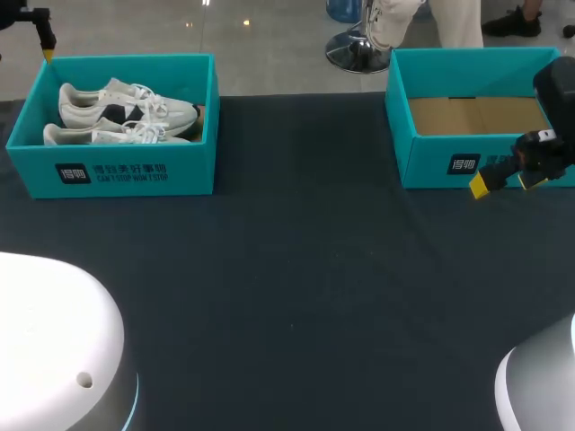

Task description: Take the shoe out of the shoebox, open the shoe tongue, remove and reinsert the insole, then place the shoe into the shoebox

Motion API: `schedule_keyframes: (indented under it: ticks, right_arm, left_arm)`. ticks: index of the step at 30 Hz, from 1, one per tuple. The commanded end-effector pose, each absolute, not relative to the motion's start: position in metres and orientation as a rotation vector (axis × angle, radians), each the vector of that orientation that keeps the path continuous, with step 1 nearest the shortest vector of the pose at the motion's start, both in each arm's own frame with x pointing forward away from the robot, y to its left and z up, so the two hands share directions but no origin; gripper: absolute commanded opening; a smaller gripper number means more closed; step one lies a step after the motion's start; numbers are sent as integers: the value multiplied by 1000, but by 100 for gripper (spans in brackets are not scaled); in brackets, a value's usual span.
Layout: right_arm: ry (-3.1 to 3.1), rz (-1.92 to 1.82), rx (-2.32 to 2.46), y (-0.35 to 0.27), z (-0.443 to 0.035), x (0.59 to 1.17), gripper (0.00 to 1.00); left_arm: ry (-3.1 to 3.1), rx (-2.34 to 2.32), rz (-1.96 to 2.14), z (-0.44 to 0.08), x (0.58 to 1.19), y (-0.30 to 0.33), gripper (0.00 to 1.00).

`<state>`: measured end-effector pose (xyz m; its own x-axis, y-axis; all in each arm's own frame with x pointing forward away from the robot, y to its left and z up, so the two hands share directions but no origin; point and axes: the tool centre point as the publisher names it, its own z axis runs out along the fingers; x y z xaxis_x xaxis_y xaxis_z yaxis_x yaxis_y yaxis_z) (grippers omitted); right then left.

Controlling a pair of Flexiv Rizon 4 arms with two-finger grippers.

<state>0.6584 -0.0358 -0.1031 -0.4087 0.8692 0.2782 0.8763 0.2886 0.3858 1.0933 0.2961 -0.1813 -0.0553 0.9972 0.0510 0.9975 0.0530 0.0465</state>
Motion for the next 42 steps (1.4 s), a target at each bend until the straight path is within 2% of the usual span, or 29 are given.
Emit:
schedule_keyframes:
  ticks: [1, 15, 27, 42]
  right_arm:
    - [-2508, -755, -1698, -34, -102, 663, 100]
    - [-2508, -755, -1698, -34, -102, 663, 100]
    - [-2508, -755, -1698, -34, -102, 663, 100]
    - [-2508, -755, -1698, -34, -102, 663, 100]
  left_arm:
    - [-2276, -2157, -111, -181, 1093, 296, 100]
    - [-2267, -2159, -25, -199, 1058, 298, 100]
    - [-2276, -2145, 44, -235, 1021, 298, 100]
    - [-2295, -2170, 59, -261, 1023, 292, 100]
